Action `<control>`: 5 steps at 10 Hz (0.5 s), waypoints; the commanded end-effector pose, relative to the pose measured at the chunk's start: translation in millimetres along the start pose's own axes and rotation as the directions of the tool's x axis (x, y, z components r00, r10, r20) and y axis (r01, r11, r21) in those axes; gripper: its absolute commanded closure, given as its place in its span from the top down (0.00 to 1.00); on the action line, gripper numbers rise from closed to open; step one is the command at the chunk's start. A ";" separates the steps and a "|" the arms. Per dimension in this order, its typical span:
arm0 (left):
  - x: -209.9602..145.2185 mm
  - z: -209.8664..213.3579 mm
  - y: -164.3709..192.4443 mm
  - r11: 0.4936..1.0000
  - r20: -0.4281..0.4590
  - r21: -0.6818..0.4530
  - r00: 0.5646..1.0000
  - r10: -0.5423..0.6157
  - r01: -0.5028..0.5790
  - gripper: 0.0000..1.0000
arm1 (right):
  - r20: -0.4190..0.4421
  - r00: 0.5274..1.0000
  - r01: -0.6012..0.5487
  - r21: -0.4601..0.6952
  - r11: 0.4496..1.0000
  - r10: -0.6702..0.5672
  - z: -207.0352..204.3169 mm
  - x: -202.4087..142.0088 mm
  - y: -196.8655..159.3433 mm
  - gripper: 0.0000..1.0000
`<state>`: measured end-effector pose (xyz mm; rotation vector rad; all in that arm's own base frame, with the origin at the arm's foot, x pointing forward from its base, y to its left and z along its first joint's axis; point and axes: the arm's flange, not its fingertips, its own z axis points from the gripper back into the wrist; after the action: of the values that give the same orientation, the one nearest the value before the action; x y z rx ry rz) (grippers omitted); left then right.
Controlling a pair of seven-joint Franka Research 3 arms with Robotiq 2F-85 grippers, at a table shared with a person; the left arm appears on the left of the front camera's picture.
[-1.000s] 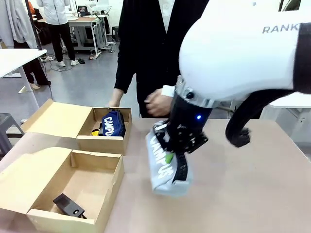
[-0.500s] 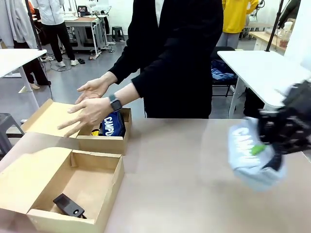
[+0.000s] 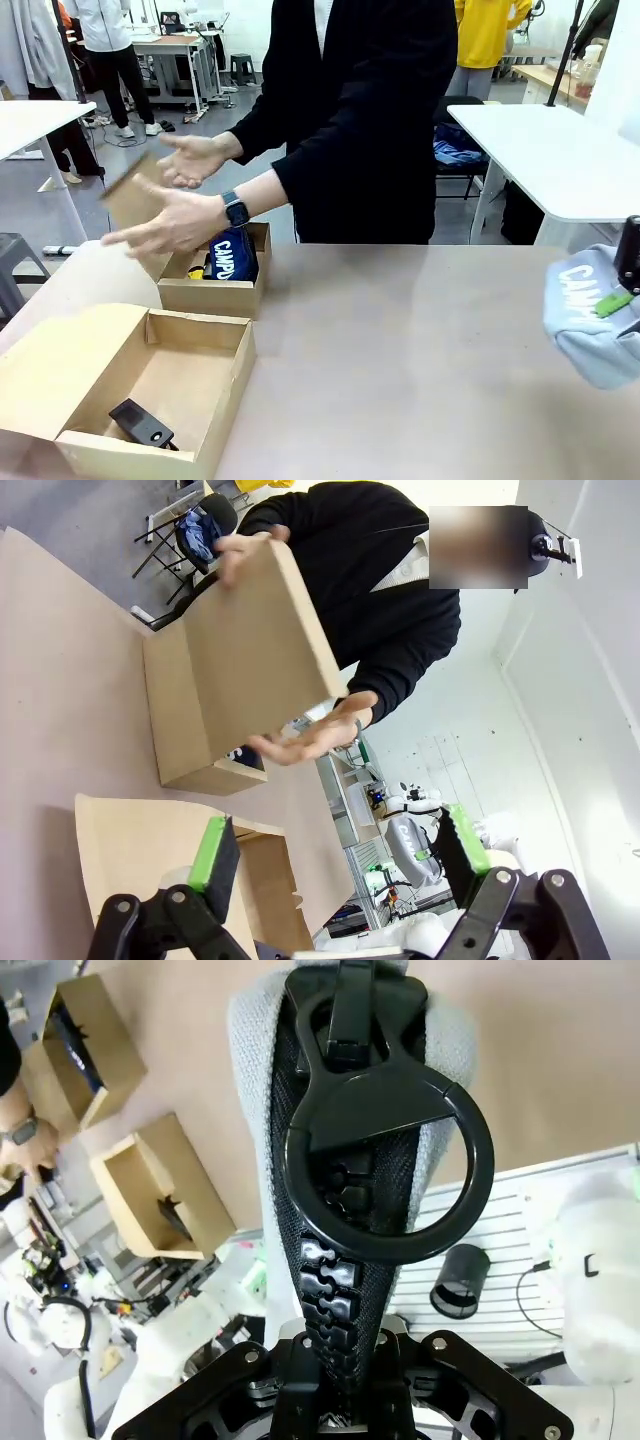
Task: Place items inside the box.
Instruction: Pick up a Pencil pouch or Stapler and place it inside the Mailer Box closest to the robot.
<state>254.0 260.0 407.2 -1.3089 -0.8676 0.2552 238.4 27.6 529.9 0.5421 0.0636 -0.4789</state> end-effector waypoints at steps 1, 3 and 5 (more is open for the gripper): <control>-0.2 -2.1 -1.2 1.000 0.017 -0.020 1.000 -0.016 0.017 1.00 | -0.011 0.999 -0.032 0.009 0.999 0.032 -3.2 -1.0 7.8 0.06; -0.2 -2.1 -1.2 1.000 0.017 -0.020 1.000 -0.016 0.017 1.00 | -0.011 0.999 -0.032 0.009 0.999 0.032 -3.2 -1.0 7.8 0.06; -0.2 -2.1 -1.2 1.000 0.017 -0.020 1.000 -0.016 0.017 1.00 | -0.011 0.999 -0.032 0.009 0.999 0.032 -3.2 -1.0 7.8 0.06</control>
<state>254.0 260.0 407.2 -1.3089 -0.8676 0.2552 239.4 38.5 529.0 0.5356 0.0651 -0.4625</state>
